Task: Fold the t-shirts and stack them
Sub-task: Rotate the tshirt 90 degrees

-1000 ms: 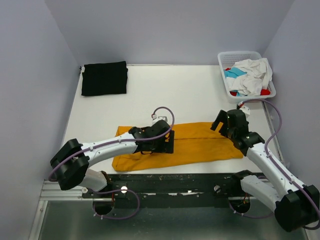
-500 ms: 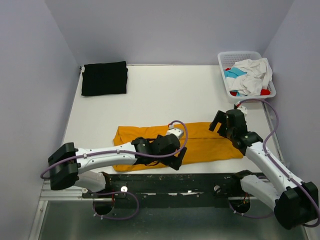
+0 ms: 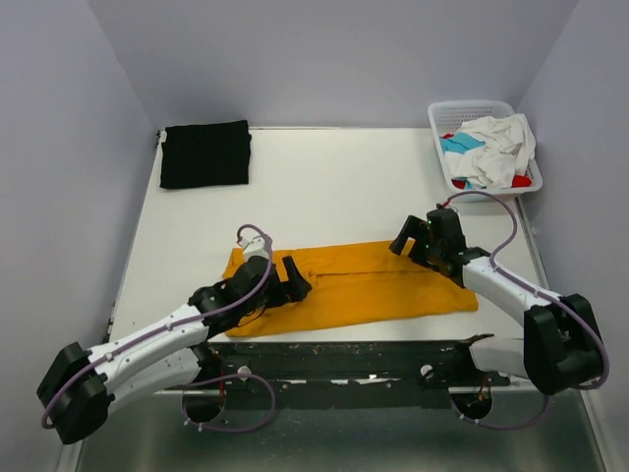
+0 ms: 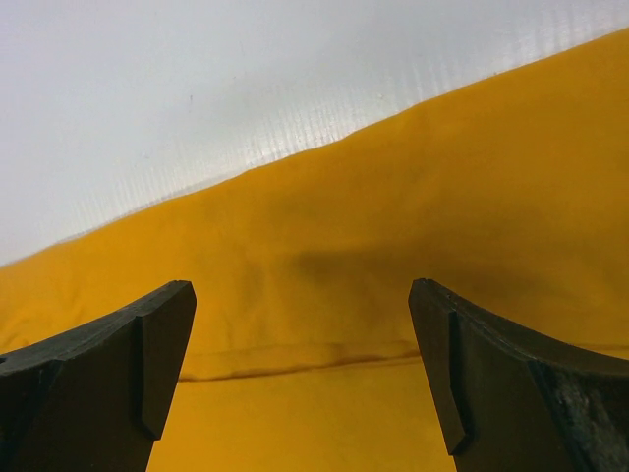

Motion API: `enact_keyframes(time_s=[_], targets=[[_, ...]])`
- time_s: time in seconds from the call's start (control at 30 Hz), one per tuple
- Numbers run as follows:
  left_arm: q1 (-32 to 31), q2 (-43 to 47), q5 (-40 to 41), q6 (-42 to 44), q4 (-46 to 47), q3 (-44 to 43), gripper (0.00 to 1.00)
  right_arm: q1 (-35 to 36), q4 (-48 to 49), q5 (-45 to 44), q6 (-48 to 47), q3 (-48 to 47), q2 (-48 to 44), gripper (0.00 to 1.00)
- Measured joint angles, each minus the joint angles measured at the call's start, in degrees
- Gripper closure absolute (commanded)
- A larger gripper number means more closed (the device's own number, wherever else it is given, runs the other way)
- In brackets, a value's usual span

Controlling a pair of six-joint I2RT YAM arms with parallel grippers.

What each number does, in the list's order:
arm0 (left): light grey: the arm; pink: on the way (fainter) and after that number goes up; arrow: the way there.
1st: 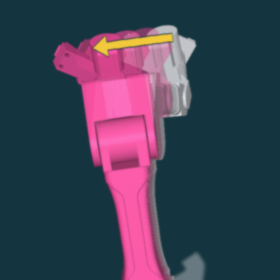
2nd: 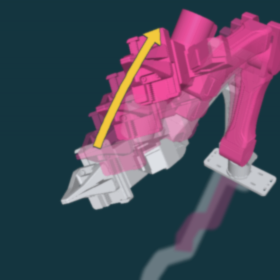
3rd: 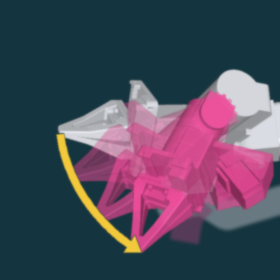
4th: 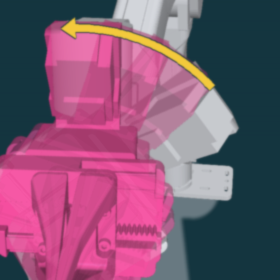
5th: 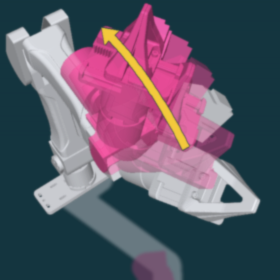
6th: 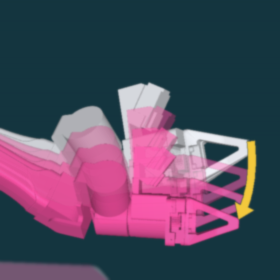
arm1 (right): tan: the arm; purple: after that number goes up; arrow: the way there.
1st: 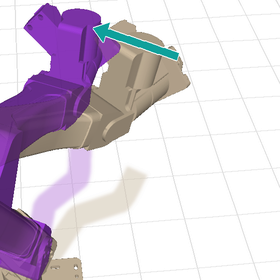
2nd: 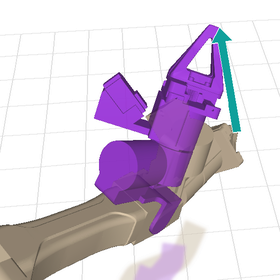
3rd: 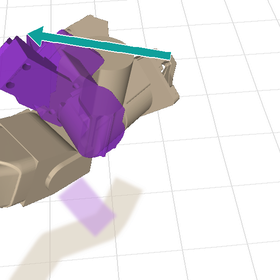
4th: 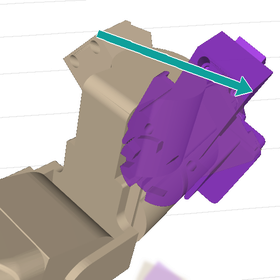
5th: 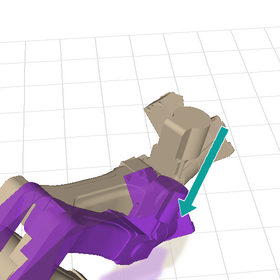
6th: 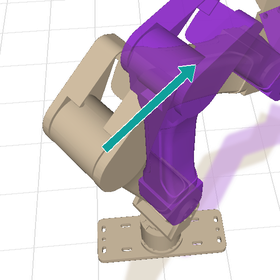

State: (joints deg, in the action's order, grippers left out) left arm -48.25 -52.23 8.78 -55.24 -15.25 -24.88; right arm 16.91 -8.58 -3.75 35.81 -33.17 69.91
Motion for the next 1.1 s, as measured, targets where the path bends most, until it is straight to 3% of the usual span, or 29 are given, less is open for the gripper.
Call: enact_keyframes(time_s=[0.17,0.3,0.47,0.63,0.8,0.87,1.03,1.1], targets=[[1.9,9.3,1.2,-3.7,6.0,3.9,0.01,0.3,4.3,1.0,2.1,0.0,5.8,0.00],[5.0,9.7,2.0,-7.3,5.7,6.1,0.01,0.4,5.5,0.9,3.2,0.0,6.8,0.00],[8.3,-0.9,-1.1,-8.5,6.6,5.4,0.02,0.4,6.1,1.2,4.4,0.2,6.8,0.00],[13.7,-17.7,-6.2,-7.0,9.1,-4.3,0.01,0.4,8.1,3.1,5.3,1.5,6.7,0.00],[21.6,-36.6,-10.6,-4.5,8.6,-21.0,0.01,0.4,9.2,6.3,6.9,2.3,6.3,0.00],[23.2,-44.7,-11.0,-2.4,4.2,-31.9,0.01,0.5,9.1,8.5,7.8,2.4,6.3,0.00],[26.9,-73.4,-21.8,5.2,-6.7,-74.0,0.02,4.2,9.3,14.9,11.1,2.7,6.6,0.00],[28.0,-79.7,-27.8,7.9,-8.9,-84.0,0.01,8.9,10.7,18.2,12.4,2.5,8.0,0.00]])
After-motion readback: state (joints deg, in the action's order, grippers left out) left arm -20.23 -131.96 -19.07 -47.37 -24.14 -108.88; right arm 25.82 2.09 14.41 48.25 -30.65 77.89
